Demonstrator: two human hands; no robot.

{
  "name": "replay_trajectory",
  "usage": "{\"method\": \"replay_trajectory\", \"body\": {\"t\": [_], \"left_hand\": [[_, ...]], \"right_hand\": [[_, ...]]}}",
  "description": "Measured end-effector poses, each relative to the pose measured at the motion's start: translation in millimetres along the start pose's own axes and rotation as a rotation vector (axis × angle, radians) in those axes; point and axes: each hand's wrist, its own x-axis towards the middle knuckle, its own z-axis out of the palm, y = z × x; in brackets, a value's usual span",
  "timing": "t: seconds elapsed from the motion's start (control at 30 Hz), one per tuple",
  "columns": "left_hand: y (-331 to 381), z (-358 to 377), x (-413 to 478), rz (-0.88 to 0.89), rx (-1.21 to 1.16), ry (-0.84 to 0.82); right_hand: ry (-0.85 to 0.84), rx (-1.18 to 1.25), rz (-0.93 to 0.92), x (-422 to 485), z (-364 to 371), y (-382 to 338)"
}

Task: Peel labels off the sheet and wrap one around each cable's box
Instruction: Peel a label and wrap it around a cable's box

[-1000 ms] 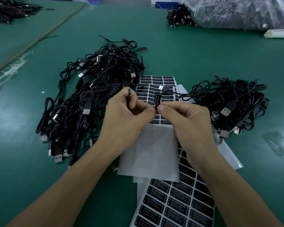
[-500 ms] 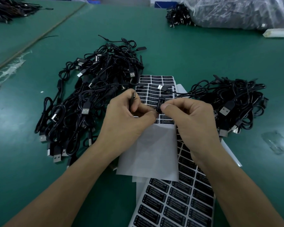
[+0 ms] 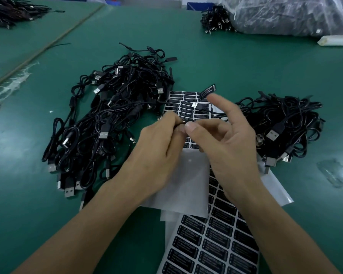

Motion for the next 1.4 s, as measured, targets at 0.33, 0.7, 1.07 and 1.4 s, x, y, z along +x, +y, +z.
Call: {"method": "replay_trajectory", "body": {"t": [0.33,0.7,1.07,1.4], "left_hand": [[-4,-5,0,0.007,0.146,0.068],[-7,-3,2,-0.092,0.003,0.163],[-5,1,1,-0.080,-0.065,0.101],[-6,0,1,-0.101,-0.112,0.050]], "right_hand": [[0.092,0.048,-0.036,4,-7,-4],[0.188,0.159,0.062,4,-2,1],[0.106,0.279,0.248,4,3,4],[0.108,0.238,0.175,3,2,8]]}}
